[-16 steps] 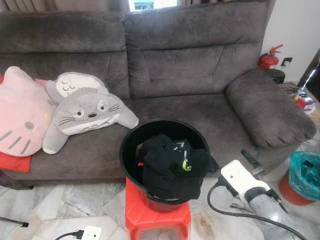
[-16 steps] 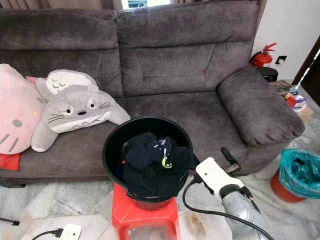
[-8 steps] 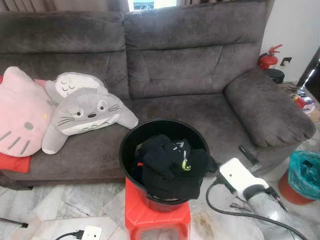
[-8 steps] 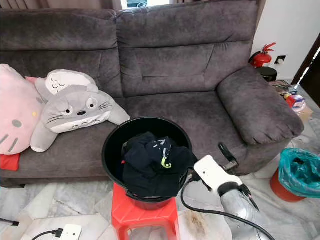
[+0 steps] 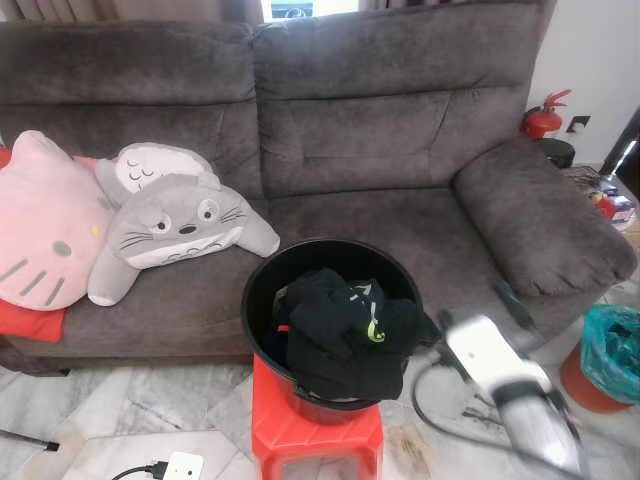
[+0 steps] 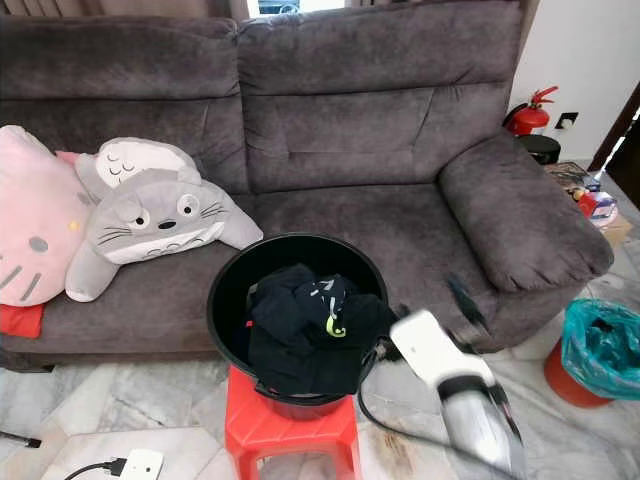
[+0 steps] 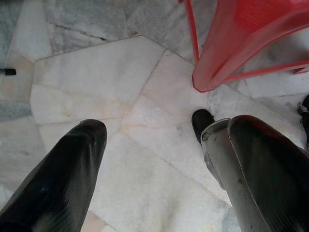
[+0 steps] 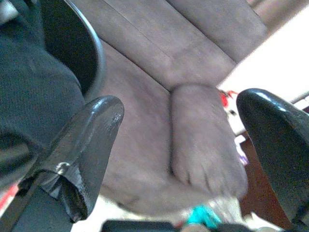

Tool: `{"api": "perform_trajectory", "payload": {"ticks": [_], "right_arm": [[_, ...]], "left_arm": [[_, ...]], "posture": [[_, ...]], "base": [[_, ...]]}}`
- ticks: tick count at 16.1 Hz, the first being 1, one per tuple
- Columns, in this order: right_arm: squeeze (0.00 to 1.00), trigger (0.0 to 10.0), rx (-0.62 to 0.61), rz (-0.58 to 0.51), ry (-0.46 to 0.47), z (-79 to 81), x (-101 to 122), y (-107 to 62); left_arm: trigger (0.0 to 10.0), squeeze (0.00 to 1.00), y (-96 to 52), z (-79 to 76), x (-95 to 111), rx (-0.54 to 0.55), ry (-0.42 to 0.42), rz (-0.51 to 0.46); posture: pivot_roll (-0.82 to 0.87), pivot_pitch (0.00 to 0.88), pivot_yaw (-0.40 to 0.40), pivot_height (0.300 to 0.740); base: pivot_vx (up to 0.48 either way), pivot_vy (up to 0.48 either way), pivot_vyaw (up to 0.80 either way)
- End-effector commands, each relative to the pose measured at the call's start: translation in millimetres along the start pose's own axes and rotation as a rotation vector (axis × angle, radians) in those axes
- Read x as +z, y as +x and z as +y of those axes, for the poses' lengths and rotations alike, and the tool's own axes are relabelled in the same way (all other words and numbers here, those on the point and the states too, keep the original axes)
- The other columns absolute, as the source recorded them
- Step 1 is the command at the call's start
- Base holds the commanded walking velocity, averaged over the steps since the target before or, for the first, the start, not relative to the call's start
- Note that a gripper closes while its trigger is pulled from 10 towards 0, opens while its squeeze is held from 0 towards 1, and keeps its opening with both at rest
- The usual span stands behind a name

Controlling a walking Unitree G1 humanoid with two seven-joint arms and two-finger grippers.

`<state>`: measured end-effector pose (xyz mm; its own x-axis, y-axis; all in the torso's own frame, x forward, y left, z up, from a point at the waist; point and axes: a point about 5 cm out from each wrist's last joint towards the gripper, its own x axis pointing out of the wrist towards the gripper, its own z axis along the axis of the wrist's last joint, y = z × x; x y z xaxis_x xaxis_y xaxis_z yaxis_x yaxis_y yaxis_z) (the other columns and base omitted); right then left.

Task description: Hang hanger

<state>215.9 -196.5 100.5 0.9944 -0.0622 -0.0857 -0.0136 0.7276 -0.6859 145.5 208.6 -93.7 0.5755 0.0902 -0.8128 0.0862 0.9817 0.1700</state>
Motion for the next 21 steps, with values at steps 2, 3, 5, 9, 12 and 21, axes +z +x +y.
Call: {"api": "perform_trajectory", "payload": {"ticks": [2, 3, 5, 9, 12, 21], "right_arm": [[0.00, 10.0, -0.053, 0.024, -0.004, -5.7, -3, -8.8], [0.00, 10.0, -0.009, 0.074, 0.063, 1.9, -12, -9.6], [0.00, 10.0, 0.053, 0.157, 0.274, 15.0, -25, -5.1], [0.00, 10.0, 0.072, 0.190, 0.565, 22.2, -25, 5.6], [0.00, 10.0, 0.077, 0.194, 0.655, 26.9, -29, 3.1], [0.00, 10.0, 0.086, 0.202, 1.452, 53.3, -63, -30.5]], "left_arm": [[10.0, 0.00, -1.0, 1.5, -5, 0.006, 0.011, 0.019], [10.0, 0.00, -0.8, 0.9, -4, 0.003, 0.012, 0.019], [10.0, 0.00, -0.5, -0.3, -3, 0.000, 0.010, 0.017], [10.0, 0.00, -0.1, 0.0, -2, 0.003, 0.004, 0.014], [10.0, 0.00, -0.1, 1.2, -2, 0.004, 0.008, 0.015], [10.0, 0.00, -1.4, 6.8, -5, 0.009, 0.012, 0.018]], "posture": [[-0.22, 0.000, 0.030, 0.740], [-0.23, 0.000, 0.032, 0.740], [-0.22, 0.000, 0.030, 0.740], [-0.21, 0.000, 0.024, 0.740], [-0.21, 0.000, 0.026, 0.740], [-0.21, 0.000, 0.038, 0.740]], "base": [[0.000, 0.000, 0.00], [0.000, 0.000, 0.00], [0.000, 0.000, 0.00], [0.000, 0.000, 0.00], [0.000, 0.000, 0.00], [0.000, 0.000, 0.00]]}}
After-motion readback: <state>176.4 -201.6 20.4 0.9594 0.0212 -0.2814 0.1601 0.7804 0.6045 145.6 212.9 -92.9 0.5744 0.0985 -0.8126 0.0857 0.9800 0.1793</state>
